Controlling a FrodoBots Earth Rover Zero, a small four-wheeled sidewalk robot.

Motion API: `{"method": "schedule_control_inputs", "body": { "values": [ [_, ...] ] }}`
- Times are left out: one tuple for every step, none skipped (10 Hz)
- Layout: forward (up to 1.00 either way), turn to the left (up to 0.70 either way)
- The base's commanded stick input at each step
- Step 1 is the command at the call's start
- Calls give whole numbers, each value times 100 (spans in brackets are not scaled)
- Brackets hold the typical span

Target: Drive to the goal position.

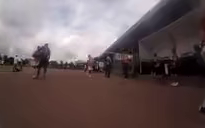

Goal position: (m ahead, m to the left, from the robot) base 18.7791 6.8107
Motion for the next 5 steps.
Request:
{"method": "schedule_control_inputs", "body": {
  "values": [
    [85, 0],
    [85, 0],
    [85, 0],
    [85, 0],
    [85, 0]
  ]
}}
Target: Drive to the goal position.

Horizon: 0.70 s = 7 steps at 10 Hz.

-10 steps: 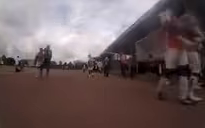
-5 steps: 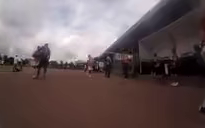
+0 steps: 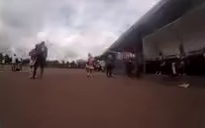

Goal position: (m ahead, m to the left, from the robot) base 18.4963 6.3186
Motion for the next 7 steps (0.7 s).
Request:
{"method": "schedule_control_inputs", "body": {
  "values": [
    [85, 0],
    [91, 0],
    [99, 0],
    [100, 0],
    [100, 0],
    [100, 0],
    [100, 0]
  ]
}}
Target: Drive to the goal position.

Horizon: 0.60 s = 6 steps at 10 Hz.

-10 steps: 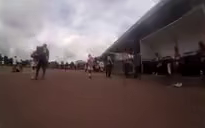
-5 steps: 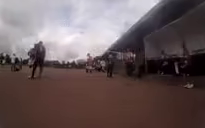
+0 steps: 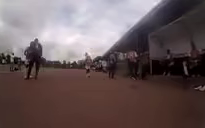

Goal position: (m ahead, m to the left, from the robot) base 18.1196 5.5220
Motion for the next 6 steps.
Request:
{"method": "schedule_control_inputs", "body": {
  "values": [
    [100, 0],
    [100, 0],
    [100, 0],
    [100, 0],
    [100, 0],
    [100, 0]
  ]
}}
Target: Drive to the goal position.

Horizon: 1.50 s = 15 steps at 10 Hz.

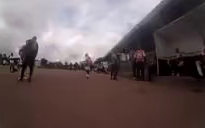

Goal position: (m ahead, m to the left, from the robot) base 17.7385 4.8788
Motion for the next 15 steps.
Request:
{"method": "schedule_control_inputs", "body": {
  "values": [
    [100, 0],
    [100, 0],
    [100, 0],
    [100, 0],
    [100, 0],
    [100, 0],
    [100, 13],
    [100, 38],
    [100, 0],
    [100, 0],
    [100, 0],
    [100, 0],
    [100, 0],
    [100, 0],
    [100, 0]
  ]
}}
